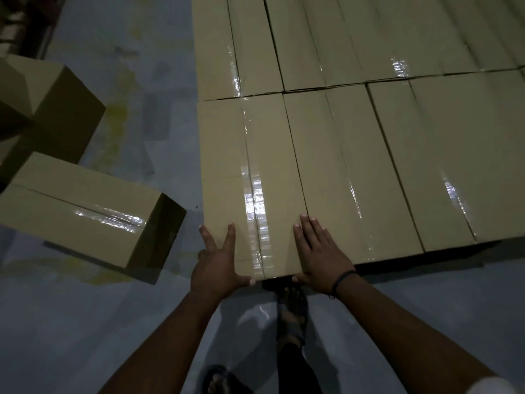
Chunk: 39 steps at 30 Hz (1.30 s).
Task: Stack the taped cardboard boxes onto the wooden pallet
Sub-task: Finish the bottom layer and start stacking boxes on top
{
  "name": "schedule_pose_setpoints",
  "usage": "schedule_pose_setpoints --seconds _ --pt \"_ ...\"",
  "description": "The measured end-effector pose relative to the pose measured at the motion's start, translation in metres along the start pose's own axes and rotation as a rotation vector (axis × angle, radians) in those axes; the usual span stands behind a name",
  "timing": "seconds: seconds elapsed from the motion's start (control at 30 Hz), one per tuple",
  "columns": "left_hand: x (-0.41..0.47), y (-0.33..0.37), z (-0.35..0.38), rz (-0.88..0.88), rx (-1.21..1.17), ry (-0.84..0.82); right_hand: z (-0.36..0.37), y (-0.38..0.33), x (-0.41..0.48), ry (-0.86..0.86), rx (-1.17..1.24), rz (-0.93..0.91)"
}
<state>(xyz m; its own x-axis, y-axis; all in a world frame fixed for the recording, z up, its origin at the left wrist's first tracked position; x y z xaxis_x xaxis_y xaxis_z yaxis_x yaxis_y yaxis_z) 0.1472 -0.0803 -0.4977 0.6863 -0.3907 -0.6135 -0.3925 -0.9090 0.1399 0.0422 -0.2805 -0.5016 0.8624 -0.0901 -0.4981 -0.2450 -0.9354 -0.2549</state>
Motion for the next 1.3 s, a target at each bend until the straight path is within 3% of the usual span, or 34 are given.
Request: schedule_pose_setpoints --seconds 0.37,1.0,1.3 --pt "0.003 -0.001 -0.003 0.020 0.013 0.074 0.006 0.002 0.000 0.017 0.081 0.022" --pt "0.004 -0.006 -0.002 0.019 -0.020 -0.001 -0.012 -0.004 -0.002 -0.022 0.123 0.058" --pt "-0.031 -0.034 -0.038 0.008 -0.033 0.248 -0.053 -0.052 -0.014 0.219 0.273 0.047"
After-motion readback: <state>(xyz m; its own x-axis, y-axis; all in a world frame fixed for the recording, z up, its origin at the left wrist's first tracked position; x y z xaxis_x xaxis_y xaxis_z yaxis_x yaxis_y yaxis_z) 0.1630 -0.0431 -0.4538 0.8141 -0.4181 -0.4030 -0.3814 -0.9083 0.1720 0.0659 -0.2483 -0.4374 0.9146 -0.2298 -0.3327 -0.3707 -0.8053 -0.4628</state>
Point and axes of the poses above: each hand's wrist, its own x-axis towards the middle knuckle, its own z-axis out of the palm, y = z × x, the point moved 8 cm from there along x, towards the middle knuckle, and after that the axes turned 7 degrees about x, right-handed, at the moved point
